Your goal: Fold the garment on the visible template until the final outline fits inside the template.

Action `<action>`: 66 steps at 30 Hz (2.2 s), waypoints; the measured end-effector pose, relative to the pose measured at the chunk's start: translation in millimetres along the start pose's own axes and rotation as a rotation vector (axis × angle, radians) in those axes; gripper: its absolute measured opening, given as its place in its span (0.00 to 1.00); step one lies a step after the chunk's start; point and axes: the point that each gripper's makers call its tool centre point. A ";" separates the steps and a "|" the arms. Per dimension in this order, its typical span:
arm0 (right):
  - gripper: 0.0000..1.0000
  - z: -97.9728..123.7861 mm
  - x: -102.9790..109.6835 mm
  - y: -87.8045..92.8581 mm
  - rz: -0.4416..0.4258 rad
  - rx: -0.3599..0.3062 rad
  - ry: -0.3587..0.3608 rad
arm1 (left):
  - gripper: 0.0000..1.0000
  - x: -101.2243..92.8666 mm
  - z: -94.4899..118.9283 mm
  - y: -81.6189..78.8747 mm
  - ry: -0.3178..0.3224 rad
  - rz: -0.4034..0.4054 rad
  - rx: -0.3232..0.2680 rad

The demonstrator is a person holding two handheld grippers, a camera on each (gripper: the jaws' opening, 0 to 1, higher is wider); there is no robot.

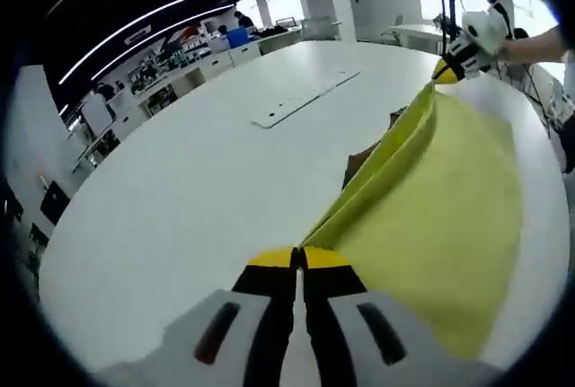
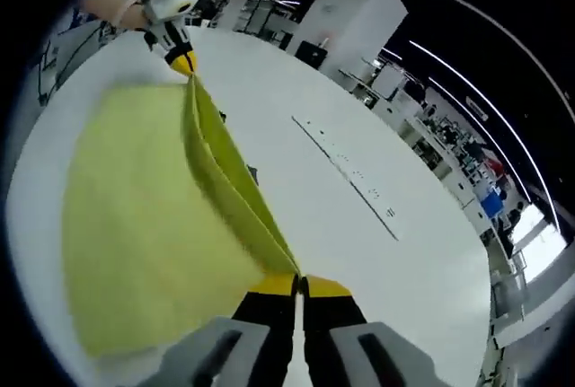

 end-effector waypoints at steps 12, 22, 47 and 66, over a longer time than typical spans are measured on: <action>0.00 -16.9 0.4 15.0 -0.083 0.049 0.011 | 0.00 1.4 -9.9 8.2 -0.019 0.069 0.052; 0.00 -17.5 1.2 16.3 -0.084 0.049 0.014 | 0.00 2.2 -12.9 11.6 -0.014 0.072 0.052; 0.48 -11.6 -3.2 1.6 -0.314 -0.095 0.047 | 0.53 -9.2 0.1 -6.4 0.087 0.116 -0.116; 1.00 8.8 18.0 -28.5 -0.444 -0.204 -0.024 | 0.99 -23.5 29.2 -18.5 0.151 0.182 -0.181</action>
Point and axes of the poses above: the point that each gripper's makers call its tool centre point, and the gripper's own axes: z roughly backward along the fingers, x roughly to its left, y roughly out of its underside, and after that the axes turned 14 degrees about -x, right-handed
